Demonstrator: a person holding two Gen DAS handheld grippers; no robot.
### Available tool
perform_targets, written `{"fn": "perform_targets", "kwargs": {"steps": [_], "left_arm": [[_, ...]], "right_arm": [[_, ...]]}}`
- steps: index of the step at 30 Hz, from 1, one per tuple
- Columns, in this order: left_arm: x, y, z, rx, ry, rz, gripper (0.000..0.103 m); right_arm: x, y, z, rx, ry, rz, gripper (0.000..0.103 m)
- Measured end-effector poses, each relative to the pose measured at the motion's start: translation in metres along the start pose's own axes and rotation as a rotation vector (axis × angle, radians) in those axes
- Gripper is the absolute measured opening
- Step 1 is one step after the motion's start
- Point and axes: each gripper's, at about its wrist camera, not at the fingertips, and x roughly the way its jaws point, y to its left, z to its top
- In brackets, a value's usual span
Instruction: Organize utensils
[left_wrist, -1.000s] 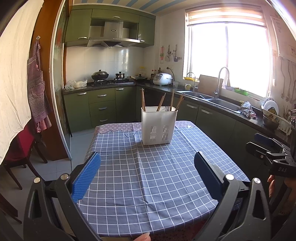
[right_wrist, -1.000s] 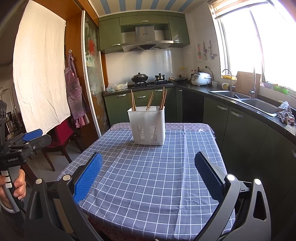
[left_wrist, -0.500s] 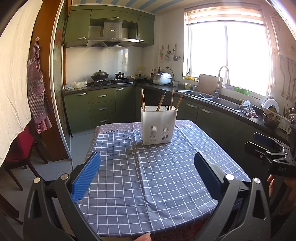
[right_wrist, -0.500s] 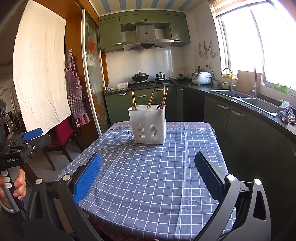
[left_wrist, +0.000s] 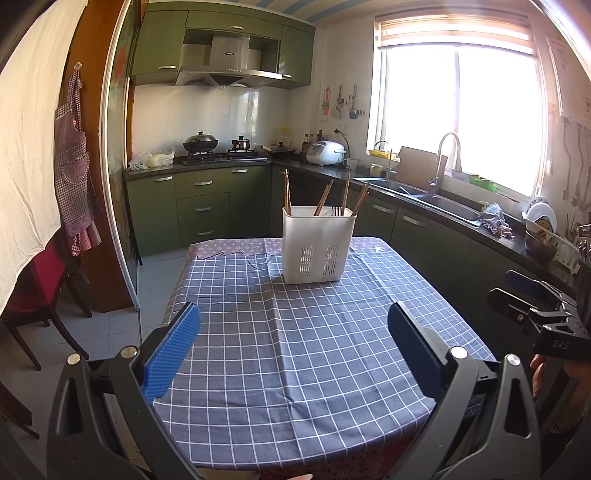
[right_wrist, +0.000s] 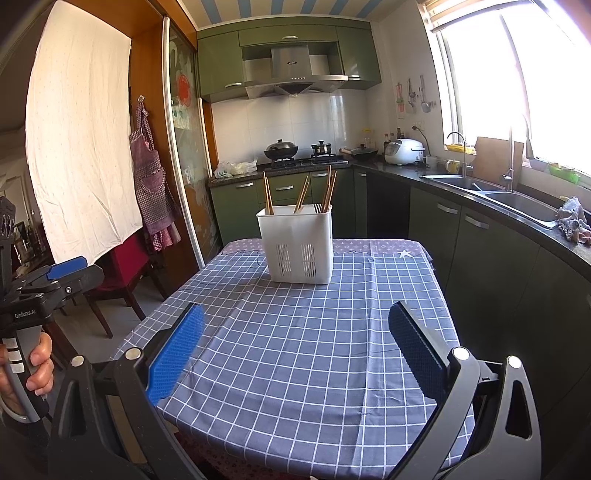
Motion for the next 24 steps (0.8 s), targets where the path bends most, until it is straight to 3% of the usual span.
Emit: {"fn": "perform_targets", "kwargs": {"steps": [16,19,24], "left_arm": [[0.011,0.002,-0.002,0.002,0.027,0.014,0.096],[0.016,-0.001,-0.004,0.033,0.052,0.054,0.096],[0.033,0.01,-0.005,-0.013,0.078,0.018,0.096]], "right_arm": [[0.006,-0.004,-0.002,0.007,0.014,0.009,0.098],[0.008,-0.005,-0.003,0.009,0.017,0.01,0.098],[0.015,-0.006,-0.003,0.006,0.032,0.015,0.098]]}}
